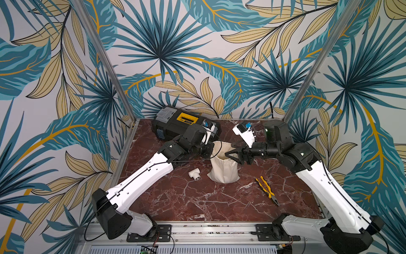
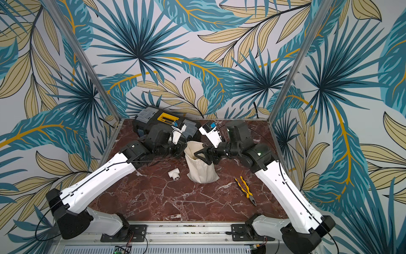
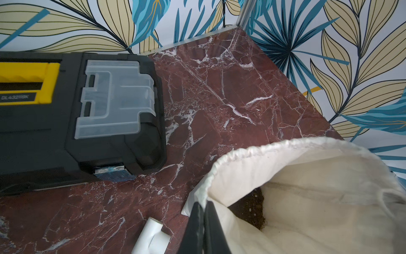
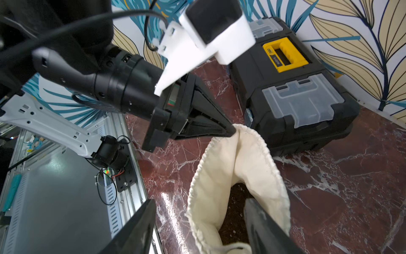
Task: Close the soil bag
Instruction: Adjust the soil bag at the center of the board, then frap the soil bag at the center of the board.
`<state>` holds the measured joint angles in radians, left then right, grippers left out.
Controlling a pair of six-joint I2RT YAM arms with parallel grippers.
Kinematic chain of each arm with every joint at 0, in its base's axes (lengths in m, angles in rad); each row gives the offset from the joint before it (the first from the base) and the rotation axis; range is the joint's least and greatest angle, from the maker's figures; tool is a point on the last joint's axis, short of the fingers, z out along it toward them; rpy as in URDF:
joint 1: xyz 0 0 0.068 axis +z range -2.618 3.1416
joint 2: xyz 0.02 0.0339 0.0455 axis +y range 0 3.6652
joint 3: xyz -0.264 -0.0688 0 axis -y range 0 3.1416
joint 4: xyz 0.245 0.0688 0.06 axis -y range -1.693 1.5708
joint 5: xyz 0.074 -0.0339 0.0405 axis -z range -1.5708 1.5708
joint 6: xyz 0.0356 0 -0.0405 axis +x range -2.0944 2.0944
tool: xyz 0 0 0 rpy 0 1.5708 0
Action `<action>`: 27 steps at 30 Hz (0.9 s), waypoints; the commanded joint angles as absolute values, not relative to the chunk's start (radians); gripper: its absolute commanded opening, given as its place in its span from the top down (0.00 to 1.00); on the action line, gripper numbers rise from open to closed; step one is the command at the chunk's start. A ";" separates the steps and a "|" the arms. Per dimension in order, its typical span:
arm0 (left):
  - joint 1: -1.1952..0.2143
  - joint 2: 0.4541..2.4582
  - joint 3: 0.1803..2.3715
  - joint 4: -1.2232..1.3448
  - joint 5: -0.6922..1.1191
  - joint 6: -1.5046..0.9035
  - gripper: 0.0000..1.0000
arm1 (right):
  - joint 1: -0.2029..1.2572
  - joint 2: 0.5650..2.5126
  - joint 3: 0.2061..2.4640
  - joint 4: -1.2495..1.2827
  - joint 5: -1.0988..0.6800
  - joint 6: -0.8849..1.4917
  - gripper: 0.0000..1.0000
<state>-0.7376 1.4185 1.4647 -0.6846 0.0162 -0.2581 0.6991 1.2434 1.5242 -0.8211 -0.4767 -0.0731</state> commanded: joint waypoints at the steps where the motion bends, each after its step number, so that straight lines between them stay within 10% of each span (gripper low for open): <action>1: -0.732 1.407 1.473 -0.669 0.031 -0.252 1.00 | 0.698 1.262 1.552 -0.933 -0.460 -0.126 0.32; 21: -0.733 1.416 1.503 -0.687 0.034 -0.242 1.00 | 0.756 1.304 1.517 -1.004 -0.404 -0.137 0.42; 27: -0.733 1.419 1.509 -0.692 0.031 -0.236 1.00 | 0.764 1.286 1.507 -1.010 -0.373 -0.130 0.66</action>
<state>-0.7376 1.4193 1.4677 -0.6884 0.0269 -0.2516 0.7593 1.2999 1.5307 -0.9810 -0.4026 -0.1295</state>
